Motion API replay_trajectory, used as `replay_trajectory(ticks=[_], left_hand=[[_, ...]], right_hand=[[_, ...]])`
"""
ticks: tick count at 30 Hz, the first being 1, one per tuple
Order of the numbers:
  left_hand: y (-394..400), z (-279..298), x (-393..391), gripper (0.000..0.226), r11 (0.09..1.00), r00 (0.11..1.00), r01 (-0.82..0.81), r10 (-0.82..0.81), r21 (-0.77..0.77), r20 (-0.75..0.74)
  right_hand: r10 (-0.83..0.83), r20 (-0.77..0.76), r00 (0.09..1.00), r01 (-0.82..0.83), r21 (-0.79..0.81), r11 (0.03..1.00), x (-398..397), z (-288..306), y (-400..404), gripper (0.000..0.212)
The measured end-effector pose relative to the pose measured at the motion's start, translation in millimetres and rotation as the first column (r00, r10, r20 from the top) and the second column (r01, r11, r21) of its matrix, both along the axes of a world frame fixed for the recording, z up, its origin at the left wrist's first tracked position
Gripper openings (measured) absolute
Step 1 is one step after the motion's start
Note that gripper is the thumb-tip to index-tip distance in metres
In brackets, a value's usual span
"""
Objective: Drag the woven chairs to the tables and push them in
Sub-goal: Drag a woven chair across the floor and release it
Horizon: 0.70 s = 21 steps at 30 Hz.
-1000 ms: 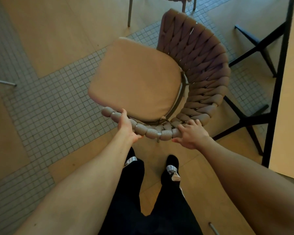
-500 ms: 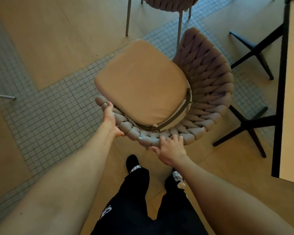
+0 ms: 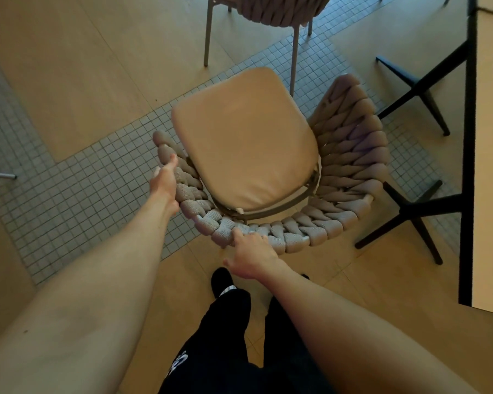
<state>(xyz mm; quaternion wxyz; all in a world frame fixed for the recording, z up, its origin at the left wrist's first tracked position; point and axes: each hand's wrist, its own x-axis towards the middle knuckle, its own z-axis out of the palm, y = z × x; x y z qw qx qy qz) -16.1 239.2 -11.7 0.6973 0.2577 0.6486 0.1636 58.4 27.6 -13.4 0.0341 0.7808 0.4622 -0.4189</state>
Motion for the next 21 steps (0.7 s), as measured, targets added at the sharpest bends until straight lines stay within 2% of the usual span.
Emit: replay_trajectory(ticks=[2,3,6,9,10,14,17,21], left_hand=[[-15,-17,-4,0.093,0.999,0.998,-0.049,0.049,0.019,-0.029],[-22,-37,-8,0.088,0.997,0.997,-0.070,0.070,0.015,-0.029],[-73,-20,1,0.062,0.984,0.985,-0.171,0.170,-0.046,-0.041],[-120,-22,14,0.073,0.946,0.952,-0.304,0.297,-0.113,-0.081],[-133,-27,19,0.075,0.930,0.940,-0.340,0.329,-0.141,-0.093],[-184,-27,48,0.055,0.843,0.881,-0.470,0.465,-0.263,-0.083],[-213,-29,68,0.064,0.791,0.853,-0.502,0.519,-0.349,-0.052],[-237,-29,100,0.064,0.717,0.788,-0.589,0.612,-0.372,-0.068]], right_hand=[[0.061,-0.028,0.998,-0.060,0.030,0.998,16,-1,-8,0.055],[0.109,-0.025,0.994,-0.108,0.026,0.994,26,-3,-14,0.056],[0.282,0.025,0.959,-0.280,-0.067,0.958,65,-11,-37,0.059],[0.433,0.069,0.899,-0.418,-0.162,0.894,112,-20,-58,0.063],[0.466,0.083,0.881,-0.446,-0.186,0.876,128,-21,-63,0.065],[0.580,0.132,0.804,-0.532,-0.276,0.800,191,-19,-79,0.072],[0.657,0.180,0.732,-0.579,-0.343,0.739,235,-18,-86,0.074],[0.725,0.248,0.643,-0.601,-0.423,0.678,282,-15,-85,0.070]])
